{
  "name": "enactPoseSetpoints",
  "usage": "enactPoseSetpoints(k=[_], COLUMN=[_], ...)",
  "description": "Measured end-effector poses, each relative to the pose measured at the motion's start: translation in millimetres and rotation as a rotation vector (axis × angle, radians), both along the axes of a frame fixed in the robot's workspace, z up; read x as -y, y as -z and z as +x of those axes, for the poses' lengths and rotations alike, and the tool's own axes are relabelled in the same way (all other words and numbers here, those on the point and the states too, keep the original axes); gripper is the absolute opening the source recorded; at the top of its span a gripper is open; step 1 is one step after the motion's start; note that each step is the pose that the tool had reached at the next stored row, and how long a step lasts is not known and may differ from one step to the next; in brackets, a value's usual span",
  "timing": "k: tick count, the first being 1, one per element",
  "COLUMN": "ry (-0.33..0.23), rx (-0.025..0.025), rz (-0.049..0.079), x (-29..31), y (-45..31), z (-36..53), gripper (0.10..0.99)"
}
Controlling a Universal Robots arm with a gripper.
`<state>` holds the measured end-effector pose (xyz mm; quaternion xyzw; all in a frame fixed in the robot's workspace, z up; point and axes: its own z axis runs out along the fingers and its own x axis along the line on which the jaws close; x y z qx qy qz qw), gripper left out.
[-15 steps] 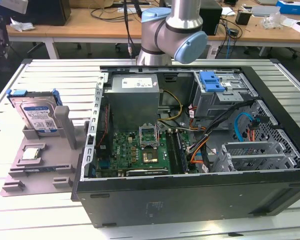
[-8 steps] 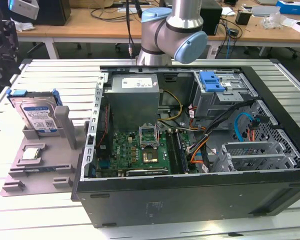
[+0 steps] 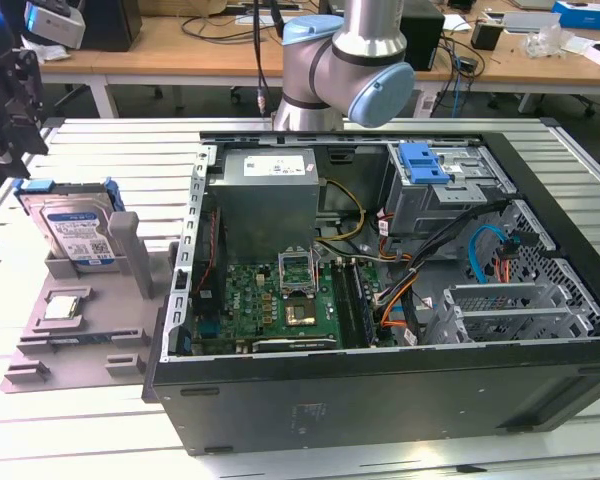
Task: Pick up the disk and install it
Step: 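Pick up the disk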
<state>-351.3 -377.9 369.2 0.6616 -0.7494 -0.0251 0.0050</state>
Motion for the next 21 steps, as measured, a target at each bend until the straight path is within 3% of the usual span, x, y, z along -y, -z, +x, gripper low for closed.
enactPoseSetpoints(k=[5,11,21], ry=[-0.015,-0.128,-0.157], rx=[0.0001,0.0,-0.0001], rz=[0.0,0.0,0.0], x=[-5.4,-8.1,-8.6], y=[8.3,21.7,43.9], z=[0.6,0.6,0.6], gripper=[0.482,0.482,0.482])
